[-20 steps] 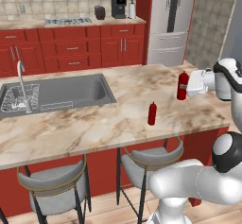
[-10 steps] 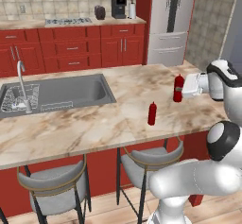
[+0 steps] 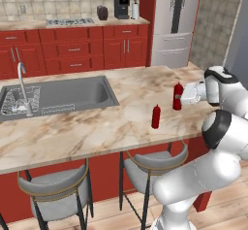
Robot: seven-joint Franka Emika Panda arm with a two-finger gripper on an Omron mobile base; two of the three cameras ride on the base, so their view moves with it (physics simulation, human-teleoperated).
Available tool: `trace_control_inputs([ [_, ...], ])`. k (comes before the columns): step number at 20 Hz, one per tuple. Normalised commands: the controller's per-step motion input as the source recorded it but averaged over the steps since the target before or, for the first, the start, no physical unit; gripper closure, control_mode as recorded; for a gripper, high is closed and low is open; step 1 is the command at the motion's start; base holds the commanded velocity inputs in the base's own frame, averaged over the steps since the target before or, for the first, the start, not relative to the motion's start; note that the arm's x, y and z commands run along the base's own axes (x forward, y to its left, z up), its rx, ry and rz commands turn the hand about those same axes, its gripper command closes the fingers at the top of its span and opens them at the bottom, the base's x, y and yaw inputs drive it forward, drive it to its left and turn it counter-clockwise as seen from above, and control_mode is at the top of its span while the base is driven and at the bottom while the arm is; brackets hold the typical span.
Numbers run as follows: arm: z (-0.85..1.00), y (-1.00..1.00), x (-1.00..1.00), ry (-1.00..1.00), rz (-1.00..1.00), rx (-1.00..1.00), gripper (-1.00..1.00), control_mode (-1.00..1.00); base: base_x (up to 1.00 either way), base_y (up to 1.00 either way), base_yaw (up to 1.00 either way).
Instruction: The dining table condiment station is running low on ketchup. Refill the condiment station by opening the cabinet and taking the ketchup from the cabinet and placing it on the dining table.
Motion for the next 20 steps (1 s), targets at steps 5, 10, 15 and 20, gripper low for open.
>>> trace_control_inputs([
  [5, -0.49, 0.0, 0.24, 0.0, 0.0, 0.04, 1.0, -1.0, 0.0, 0.0, 0.0],
  [10, -0.34, 0.0, 0.08, 0.0, 0.0, 0.03, 1.0, -1.0, 0.0, 0.0, 0.0],
  [15, -0.16, -0.09, 0.0, 0.0, 0.01, 0.02, 1.0, -1.0, 0.0, 0.0, 0.0],
  [20, -0.08, -0.1, 0.0, 0.0, 0.02, 0.02, 1.0, -1.0, 0.0, 0.0, 0.0],
])
